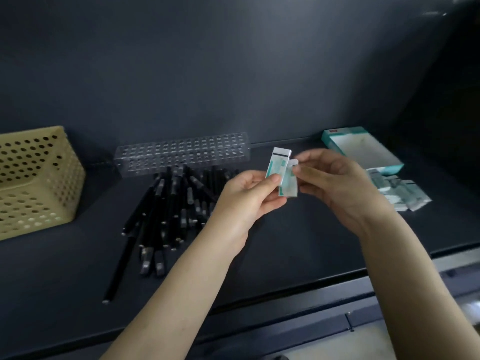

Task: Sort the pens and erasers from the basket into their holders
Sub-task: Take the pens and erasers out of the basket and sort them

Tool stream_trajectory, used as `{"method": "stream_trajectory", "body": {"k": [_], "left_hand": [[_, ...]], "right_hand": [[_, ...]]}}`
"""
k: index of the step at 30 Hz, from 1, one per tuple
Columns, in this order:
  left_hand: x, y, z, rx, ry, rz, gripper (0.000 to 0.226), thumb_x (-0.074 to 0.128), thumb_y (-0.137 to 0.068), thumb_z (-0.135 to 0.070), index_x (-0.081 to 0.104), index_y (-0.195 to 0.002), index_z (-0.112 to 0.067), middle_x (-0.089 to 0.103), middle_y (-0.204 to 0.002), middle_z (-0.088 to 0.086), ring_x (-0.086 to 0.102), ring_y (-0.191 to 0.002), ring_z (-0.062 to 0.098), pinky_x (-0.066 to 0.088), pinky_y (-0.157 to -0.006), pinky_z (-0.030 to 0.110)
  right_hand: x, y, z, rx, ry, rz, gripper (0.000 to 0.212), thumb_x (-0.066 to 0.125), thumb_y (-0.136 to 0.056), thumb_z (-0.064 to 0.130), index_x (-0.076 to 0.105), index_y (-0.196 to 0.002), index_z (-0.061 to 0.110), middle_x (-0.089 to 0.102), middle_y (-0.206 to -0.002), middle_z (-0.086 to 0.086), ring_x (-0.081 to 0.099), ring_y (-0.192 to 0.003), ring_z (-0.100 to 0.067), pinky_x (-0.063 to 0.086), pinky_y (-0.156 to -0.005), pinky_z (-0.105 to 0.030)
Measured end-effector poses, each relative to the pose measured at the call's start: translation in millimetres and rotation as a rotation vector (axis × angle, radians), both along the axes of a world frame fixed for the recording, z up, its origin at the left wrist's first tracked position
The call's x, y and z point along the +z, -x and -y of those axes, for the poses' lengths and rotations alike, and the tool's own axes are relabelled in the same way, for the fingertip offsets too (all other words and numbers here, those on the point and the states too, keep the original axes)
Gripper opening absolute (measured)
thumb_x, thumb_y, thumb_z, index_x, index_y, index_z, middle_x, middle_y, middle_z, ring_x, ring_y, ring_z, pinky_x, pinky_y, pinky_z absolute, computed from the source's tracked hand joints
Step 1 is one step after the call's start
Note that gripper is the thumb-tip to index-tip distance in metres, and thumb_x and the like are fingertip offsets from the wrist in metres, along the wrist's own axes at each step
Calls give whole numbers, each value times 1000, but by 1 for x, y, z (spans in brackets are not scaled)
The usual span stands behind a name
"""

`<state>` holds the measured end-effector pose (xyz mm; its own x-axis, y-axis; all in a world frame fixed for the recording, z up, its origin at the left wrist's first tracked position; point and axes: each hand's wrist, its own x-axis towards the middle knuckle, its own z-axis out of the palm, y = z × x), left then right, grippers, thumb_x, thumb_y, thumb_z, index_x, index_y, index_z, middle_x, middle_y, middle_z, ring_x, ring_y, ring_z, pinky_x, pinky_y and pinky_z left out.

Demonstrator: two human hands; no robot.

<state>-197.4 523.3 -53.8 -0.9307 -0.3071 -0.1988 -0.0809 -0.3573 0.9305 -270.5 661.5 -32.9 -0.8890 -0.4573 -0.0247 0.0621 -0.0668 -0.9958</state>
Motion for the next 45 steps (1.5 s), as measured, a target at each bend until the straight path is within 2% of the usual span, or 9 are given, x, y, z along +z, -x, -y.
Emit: {"method": "stream_trajectory", "body": {"k": [5,12,16,22,27,34,38,42,45], "left_hand": [[-12,38,-65,11,105,35,8,62,-92,-12,63,-99,-8,70,-91,4,68,-84,14,56,-77,23],[-34,87,-128,47,345,107,11,61,-91,-14,57,-94,-23,63,-79,-7,61,-57,-8,46,-57,11],[-51,96,-137,120,545,134,11,64,-89,-26,56,-92,-21,65,-84,-5,65,-75,3,45,-61,10],[-57,93,-131,174,976,109,21,61,-91,-36,53,-89,-17,53,-68,-8,53,-62,7,38,-51,15],[-54,96,-117,77,1102,112,26,61,-89,-42,58,-95,-18,56,-88,-4,53,-76,8,41,-61,21],[-15,69,-57,133,1333,-34,28,63,-89,-35,61,-112,-19,57,-107,-4,56,-102,18,49,-87,37],[27,30,15,292,1465,-76,26,61,-90,-31,61,-113,-19,58,-111,-4,54,-108,19,46,-93,38],[56,-21,96,395,1542,-29,28,60,-91,-33,60,-115,-21,58,-113,-4,54,-110,20,46,-94,42],[67,-65,160,446,1587,41,29,60,-90,-35,61,-116,-21,58,-115,-3,54,-111,21,45,-96,43]], "right_hand": [[-12,32,-73,-237,85,76,13,62,-87,-2,65,-91,10,70,-81,-5,68,-73,-16,57,-69,-22],[-28,77,-151,-424,-181,-29,13,64,-88,-3,69,-93,9,70,-75,-3,70,-63,-11,58,-65,-19],[-42,91,-157,-383,-390,-127,12,66,-87,3,69,-91,13,71,-71,3,70,-62,-8,58,-70,-24],[-51,99,-155,-427,-582,-301,13,71,-86,14,72,-99,15,71,-88,2,69,-77,-15,57,-76,-30],[-46,96,-150,-420,-621,-427,17,70,-87,19,71,-103,14,68,-90,3,63,-76,-7,44,-60,-6],[-6,83,-89,-198,-626,-738,20,72,-85,16,71,-105,15,63,-97,9,59,-91,-8,45,-84,-18],[24,65,-15,-45,-550,-923,20,73,-83,16,72,-103,13,68,-99,5,62,-93,-9,39,-85,-9],[49,30,67,124,-521,-993,22,70,-87,23,69,-108,20,59,-102,16,52,-97,4,30,-83,3],[61,-2,129,215,-516,-1031,23,68,-89,27,66,-112,25,56,-106,16,48,-100,5,31,-84,-6]]}}
